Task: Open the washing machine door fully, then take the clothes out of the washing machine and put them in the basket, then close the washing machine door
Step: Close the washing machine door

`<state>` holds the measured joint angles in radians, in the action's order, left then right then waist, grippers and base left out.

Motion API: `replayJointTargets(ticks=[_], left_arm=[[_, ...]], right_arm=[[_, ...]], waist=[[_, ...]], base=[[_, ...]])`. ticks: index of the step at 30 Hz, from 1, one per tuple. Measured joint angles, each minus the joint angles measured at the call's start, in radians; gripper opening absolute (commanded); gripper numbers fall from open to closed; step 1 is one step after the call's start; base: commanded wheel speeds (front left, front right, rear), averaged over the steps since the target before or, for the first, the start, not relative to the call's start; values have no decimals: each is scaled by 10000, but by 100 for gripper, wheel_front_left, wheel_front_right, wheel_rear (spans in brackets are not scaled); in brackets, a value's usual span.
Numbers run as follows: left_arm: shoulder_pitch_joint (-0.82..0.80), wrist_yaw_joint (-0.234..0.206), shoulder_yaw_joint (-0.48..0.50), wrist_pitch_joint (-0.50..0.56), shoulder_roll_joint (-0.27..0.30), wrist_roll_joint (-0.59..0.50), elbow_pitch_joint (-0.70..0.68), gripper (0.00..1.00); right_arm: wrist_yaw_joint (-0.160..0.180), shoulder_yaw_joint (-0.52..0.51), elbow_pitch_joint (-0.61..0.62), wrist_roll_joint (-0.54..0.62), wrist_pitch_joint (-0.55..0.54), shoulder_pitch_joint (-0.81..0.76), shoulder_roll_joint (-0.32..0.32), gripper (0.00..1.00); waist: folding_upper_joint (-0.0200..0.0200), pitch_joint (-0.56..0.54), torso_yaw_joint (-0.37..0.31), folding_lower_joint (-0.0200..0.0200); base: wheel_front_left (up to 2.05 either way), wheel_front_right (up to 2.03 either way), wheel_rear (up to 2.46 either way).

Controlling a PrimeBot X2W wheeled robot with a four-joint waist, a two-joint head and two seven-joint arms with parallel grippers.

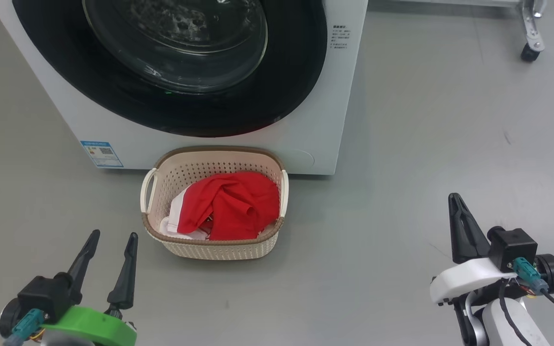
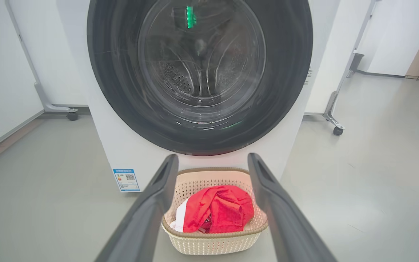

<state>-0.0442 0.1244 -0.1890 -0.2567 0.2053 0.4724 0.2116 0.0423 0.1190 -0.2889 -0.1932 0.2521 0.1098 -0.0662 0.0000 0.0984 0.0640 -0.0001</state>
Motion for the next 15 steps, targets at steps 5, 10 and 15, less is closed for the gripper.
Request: replayJointTargets(ticks=[5, 10, 15], left_arm=[[281, 0, 199, 0, -157, -167, -222, 100], [509, 0, 458, 0, -378, -357, -349, 100], [782, 0, 531, 0, -462, -612, -366, 100]], right_arm=[[-50, -130, 533, 0, 0, -678, 0, 0], [-46, -303, 930, 0, 0, -1229, 13, 18], [-33, -462, 1360, 0, 0, -1728, 38, 100]], waist=[[0, -458, -339, 0], [0, -752, -514, 0], [0, -902, -611, 0]], base=[[0, 0, 0], [0, 0, 0], [0, 0, 0]])
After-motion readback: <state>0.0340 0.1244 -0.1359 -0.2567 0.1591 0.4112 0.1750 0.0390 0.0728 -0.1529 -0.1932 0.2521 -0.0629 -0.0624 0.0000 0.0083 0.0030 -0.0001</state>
